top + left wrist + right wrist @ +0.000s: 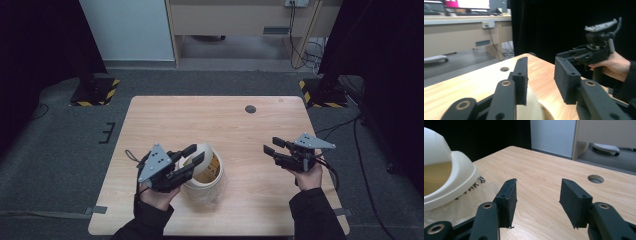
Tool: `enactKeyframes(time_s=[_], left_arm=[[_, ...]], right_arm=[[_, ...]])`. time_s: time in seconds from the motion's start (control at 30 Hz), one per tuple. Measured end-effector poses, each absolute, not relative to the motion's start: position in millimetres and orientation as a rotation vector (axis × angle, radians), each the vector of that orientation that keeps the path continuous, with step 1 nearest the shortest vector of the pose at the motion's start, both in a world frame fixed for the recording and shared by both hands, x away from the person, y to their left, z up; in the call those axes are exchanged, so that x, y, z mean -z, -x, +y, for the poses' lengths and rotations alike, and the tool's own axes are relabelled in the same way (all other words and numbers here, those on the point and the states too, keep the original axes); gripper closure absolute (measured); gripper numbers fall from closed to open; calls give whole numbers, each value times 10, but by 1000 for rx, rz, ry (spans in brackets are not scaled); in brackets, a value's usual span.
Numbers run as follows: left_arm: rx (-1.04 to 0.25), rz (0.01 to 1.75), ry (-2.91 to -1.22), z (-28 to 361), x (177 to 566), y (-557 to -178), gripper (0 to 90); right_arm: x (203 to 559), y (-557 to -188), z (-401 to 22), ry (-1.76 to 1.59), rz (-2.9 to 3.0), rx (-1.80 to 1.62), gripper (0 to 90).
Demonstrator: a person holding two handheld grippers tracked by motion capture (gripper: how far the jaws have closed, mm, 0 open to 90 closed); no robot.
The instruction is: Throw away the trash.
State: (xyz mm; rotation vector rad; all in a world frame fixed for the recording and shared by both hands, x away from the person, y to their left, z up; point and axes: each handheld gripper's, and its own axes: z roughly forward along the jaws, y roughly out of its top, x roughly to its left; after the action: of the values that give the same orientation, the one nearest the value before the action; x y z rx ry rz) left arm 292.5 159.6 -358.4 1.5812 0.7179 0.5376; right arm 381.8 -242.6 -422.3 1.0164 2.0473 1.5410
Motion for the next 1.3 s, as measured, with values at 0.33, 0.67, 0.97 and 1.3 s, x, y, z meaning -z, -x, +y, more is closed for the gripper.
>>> enactKeyframes(time_s=[0.33, 0.67, 0.97, 1.3], left_arm=[[-589, 921, -1607, 2293, 3978, -2998, 472], [-617, 1086, -1783, 2681, 4539, -3299, 307], [-569, 1273, -1930, 2921, 4999, -3551, 168], [-482, 1314, -2072, 2926, 5219, -3596, 96]], right_arm=[[4342, -3850, -2528, -1084, 2035, -1454, 339], [4578, -3922, -2624, -1176, 2044, -1340, 161], [4850, -4023, -2771, -1292, 2072, -1188, 80], [5067, -4096, -2918, -1383, 2130, -1051, 43]])
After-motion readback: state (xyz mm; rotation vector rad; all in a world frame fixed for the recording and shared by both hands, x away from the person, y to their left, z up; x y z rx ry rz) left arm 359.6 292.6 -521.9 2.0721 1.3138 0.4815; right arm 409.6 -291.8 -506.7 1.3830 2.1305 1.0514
